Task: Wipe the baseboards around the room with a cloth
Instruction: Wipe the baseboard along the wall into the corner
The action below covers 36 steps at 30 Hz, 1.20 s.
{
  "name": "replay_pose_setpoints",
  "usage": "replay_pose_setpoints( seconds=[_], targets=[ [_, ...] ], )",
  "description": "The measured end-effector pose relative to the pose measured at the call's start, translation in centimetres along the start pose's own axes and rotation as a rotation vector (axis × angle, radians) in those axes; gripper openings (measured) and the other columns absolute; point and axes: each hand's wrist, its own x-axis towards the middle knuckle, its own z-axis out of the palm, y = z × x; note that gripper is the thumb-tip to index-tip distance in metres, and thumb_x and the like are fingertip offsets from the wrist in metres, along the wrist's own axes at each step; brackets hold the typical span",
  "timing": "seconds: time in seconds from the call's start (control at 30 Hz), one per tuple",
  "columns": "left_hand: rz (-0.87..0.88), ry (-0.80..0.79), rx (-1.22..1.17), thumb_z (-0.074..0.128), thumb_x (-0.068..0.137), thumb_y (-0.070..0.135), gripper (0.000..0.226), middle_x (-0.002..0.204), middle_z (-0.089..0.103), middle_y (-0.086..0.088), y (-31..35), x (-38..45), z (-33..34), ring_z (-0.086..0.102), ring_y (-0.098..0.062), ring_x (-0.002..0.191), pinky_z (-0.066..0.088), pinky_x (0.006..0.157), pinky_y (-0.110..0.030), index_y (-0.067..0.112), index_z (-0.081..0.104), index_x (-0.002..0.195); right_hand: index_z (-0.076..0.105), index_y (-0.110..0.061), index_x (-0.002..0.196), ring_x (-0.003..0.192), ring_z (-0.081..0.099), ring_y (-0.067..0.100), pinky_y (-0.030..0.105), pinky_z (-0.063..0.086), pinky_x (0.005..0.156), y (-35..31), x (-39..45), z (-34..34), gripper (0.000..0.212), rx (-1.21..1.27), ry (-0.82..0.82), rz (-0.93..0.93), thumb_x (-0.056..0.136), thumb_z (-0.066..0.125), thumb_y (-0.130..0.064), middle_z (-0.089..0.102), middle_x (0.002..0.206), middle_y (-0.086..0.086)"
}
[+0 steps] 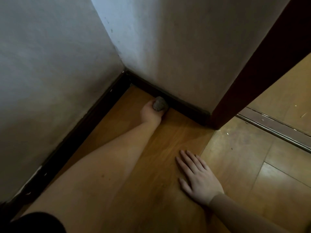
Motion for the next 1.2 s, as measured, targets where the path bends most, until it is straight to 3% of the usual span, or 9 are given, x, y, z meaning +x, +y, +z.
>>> replay_pose_setpoints(
  seconds=[0.17, 0.27, 0.4, 0.6, 0.73, 0.9, 1.1, 1.2],
  targets=[
    [0.051, -0.001, 0.101, 0.077, 0.083, 0.023, 0.05, 0.129, 0.062, -0.013, 0.6, -1.0, 0.6, 0.057, -0.03, 0.119, 0.043, 0.092, -0.028, 0.011, 0.063, 0.13, -0.008, -0.041, 0.154, 0.146, -0.023, 0.003, 0.029, -0.015, 0.118, 0.7, -0.3, -1.2, 0.064, 0.094, -0.005, -0.022, 0.099, 0.017, -0.062, -0.02, 0.159, -0.017],
    [0.063, -0.012, 0.137, 0.074, 0.086, 0.02, 0.053, 0.143, 0.047, -0.019, 1.3, -3.2, 1.9, 0.043, -0.034, 0.133, 0.031, 0.101, -0.026, 0.005, 0.057, 0.134, -0.002, -0.038, 0.155, 0.149, -0.014, 0.006, 0.032, -0.003, 0.118, 1.9, -2.0, -1.4, 0.061, 0.044, 0.085, 0.081, 0.102, 0.018, -0.06, -0.008, 0.162, -0.013],
    [0.111, -0.009, 0.16, 0.077, 0.082, 0.018, 0.045, 0.126, 0.057, -0.016, 1.2, -6.9, 5.2, 0.053, -0.034, 0.117, 0.042, 0.095, -0.035, 0.005, 0.063, 0.122, 0.01, -0.031, 0.157, 0.149, -0.001, 0.009, 0.034, 0.01, 0.123, 3.2, -5.6, 0.0, 0.06, -0.044, 0.113, 0.156, 0.103, 0.02, -0.056, 0.011, 0.162, -0.006],
    [0.16, -0.079, 0.153, 0.075, 0.085, 0.024, 0.05, 0.13, 0.052, -0.011, 1.1, -9.3, 7.5, 0.049, -0.03, 0.12, 0.043, 0.1, -0.038, 0.009, 0.058, 0.129, 0.012, -0.027, 0.158, 0.152, 0.007, 0.015, 0.04, 0.006, 0.12, 2.7, -7.3, 1.6, 0.064, -0.091, 0.099, 0.188, 0.103, 0.025, -0.057, 0.013, 0.164, -0.004],
    [0.222, -0.13, 0.176, 0.077, 0.083, 0.026, 0.053, 0.128, 0.053, -0.011, 1.0, -10.0, 7.4, 0.054, -0.027, 0.115, 0.043, 0.096, -0.032, 0.007, 0.058, 0.13, 0.015, -0.027, 0.158, 0.152, 0.009, 0.016, 0.04, 0.008, 0.12, 2.6, -7.3, 1.4, 0.064, -0.085, 0.097, 0.192, 0.102, 0.027, -0.056, 0.015, 0.163, -0.003],
    [0.375, -0.304, 0.239, 0.081, 0.08, 0.022, 0.058, 0.13, 0.054, -0.012, 1.0, -10.8, 7.2, 0.056, -0.025, 0.115, 0.032, 0.092, -0.014, 0.003, 0.06, 0.13, 0.014, -0.027, 0.158, 0.152, 0.007, 0.014, 0.039, 0.008, 0.121, 2.7, -7.4, 1.2, 0.063, -0.073, 0.093, 0.183, 0.101, 0.029, -0.052, 0.014, 0.164, -0.003],
    [0.384, -0.277, 0.216, 0.084, 0.077, 0.022, 0.047, 0.127, 0.054, -0.006, 1.0, -9.9, 4.7, 0.055, -0.015, 0.11, 0.032, 0.089, -0.011, 0.006, 0.066, 0.118, 0.016, -0.027, 0.158, 0.152, 0.008, 0.014, 0.04, 0.01, 0.12, 2.8, -7.3, 1.1, 0.065, -0.081, 0.1, 0.173, 0.1, 0.032, -0.052, 0.015, 0.164, -0.004],
    [0.352, -0.227, 0.237, 0.085, 0.075, 0.025, 0.049, 0.142, 0.05, -0.01, 0.7, -8.1, 2.0, 0.05, -0.019, 0.126, 0.028, 0.098, -0.011, 0.007, 0.065, 0.116, 0.014, -0.028, 0.158, 0.152, 0.007, 0.014, 0.04, 0.01, 0.12, 2.8, -7.3, 1.3, 0.066, -0.094, 0.099, 0.181, 0.1, 0.033, -0.053, 0.016, 0.164, -0.005]
  ],
)
